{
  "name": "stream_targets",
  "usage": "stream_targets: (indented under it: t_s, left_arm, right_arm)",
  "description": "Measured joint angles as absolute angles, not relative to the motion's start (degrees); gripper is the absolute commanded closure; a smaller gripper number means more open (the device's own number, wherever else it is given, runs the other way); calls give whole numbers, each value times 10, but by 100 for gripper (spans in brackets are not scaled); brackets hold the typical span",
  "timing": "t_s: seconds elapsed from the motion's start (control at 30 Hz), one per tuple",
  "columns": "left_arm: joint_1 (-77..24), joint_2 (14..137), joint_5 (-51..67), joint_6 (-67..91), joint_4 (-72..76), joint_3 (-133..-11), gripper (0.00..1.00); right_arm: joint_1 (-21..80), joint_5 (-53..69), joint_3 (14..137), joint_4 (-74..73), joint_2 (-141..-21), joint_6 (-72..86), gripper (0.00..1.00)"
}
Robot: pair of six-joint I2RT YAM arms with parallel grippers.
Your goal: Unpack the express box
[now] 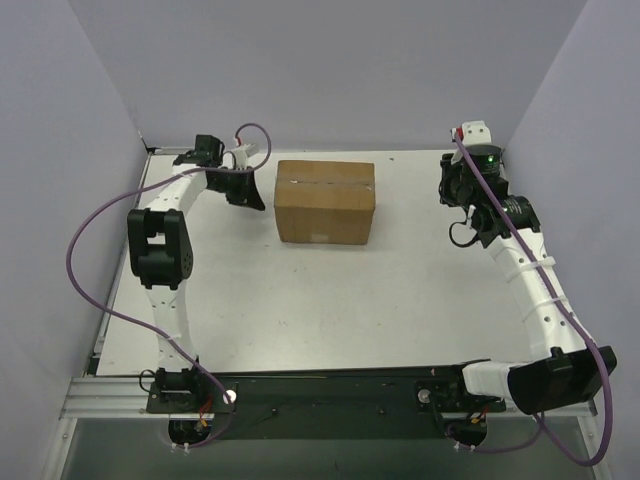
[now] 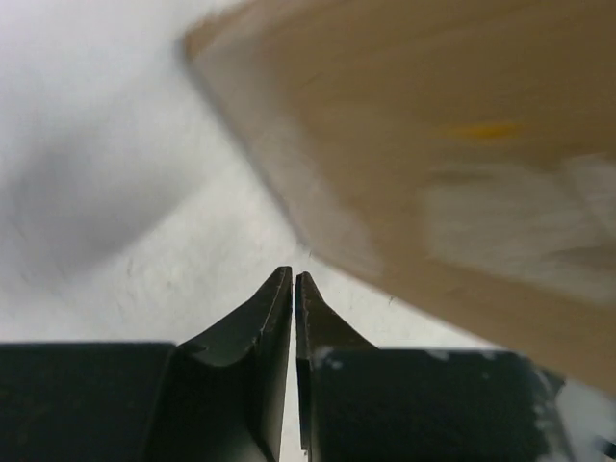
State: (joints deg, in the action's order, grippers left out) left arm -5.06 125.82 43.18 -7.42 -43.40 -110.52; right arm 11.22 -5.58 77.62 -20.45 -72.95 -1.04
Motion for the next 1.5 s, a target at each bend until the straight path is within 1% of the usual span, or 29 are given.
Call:
stream_targets:
  t_s: [0.13,0.17,0.2,0.27,0.3,0.37,0.4,0.53,0.63,0.8,0.93,1.03,1.2,1.33,1.5]
  left_arm:
    - [-28,1255,425,-65,-455,-1021,78]
    - [-25,1251,420,-63,-459,-999,75]
    - [-22,1246,417,-62,-461,-985,66]
    - [-18,1231,408,-53,-462,-962,60]
    - [-15,1222,403,-47,-465,-960,56]
    - [-10,1199,404,-33,-456,-962,52]
    - [-10,1185,408,-17,-449,-964,48]
    - [-14,1135,417,74,-374,-987,39]
    - [-31,1134,417,129,-326,-1049,36]
    - [-80,1163,401,169,-286,-1142,33]
    - [-121,1207,347,164,-284,-1186,32]
    - [-140,1231,304,155,-304,-1187,32]
    - [-141,1233,271,145,-305,-1187,32]
    - [-140,1224,268,143,-298,-1169,32]
    - [-125,1192,274,132,-273,-1111,33]
  right_arm:
    - [112,-50,777,-204,-732,-7,100]
    - [112,-49,778,-204,-734,-4,100]
    - [112,-48,780,-204,-738,-1,100]
    - [112,-46,783,-203,-747,2,100]
    - [112,-45,786,-202,-754,3,100]
    - [112,-43,790,-200,-768,5,100]
    - [112,-42,790,-200,-772,7,100]
    - [112,-37,790,-200,-783,16,100]
    - [112,-33,790,-200,-787,20,100]
    - [112,-27,792,-199,-787,27,100]
    - [112,-25,793,-199,-787,30,100]
    - [112,-25,793,-199,-787,30,100]
    - [112,-26,790,-199,-785,30,100]
    - [112,-26,784,-199,-781,30,100]
    - [112,-26,783,-199,-781,30,100]
